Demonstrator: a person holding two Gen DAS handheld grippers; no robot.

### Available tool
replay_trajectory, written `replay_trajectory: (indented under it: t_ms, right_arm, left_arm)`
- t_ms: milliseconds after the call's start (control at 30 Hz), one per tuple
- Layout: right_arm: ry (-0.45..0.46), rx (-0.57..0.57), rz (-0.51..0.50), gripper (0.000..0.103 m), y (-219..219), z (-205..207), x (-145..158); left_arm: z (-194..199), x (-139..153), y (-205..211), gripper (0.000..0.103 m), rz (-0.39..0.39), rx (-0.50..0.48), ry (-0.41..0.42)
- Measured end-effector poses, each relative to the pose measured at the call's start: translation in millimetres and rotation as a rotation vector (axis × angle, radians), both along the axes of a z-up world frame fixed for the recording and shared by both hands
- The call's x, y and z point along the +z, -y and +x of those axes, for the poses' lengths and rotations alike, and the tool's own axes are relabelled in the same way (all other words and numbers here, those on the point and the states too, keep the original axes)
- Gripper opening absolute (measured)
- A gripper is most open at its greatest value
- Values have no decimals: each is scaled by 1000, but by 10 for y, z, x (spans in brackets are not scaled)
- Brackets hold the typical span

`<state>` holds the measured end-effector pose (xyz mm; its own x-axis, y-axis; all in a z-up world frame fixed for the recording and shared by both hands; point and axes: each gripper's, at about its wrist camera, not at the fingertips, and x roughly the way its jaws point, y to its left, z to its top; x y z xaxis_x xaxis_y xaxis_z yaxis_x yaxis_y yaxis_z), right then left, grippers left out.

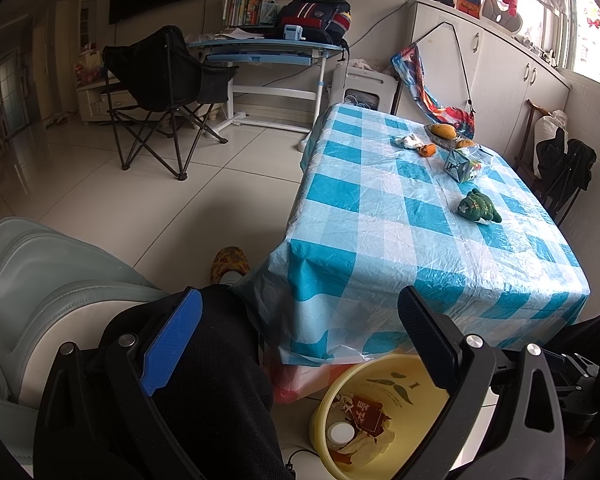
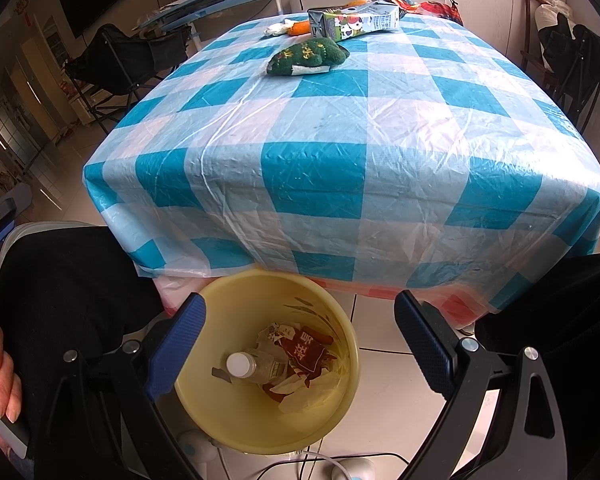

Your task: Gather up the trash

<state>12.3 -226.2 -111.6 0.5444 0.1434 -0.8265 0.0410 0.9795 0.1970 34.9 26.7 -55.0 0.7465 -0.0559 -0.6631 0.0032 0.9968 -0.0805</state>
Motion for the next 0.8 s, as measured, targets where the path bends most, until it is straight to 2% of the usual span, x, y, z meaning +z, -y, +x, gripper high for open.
replay_trajectory:
  t_ms: [467,633,800]
  right_arm:
    - [14,-11,7,91,39,-26,49]
    - [60,-4,-2,91,10,-60,151]
    - [157,9,-8,91,-2,-97,389]
  left_arm:
    - [20,-12,23,95,0,2,-3]
    - [27,-10,42,95,0,5,-5]
    - [8,6,34,95,-3,8,5]
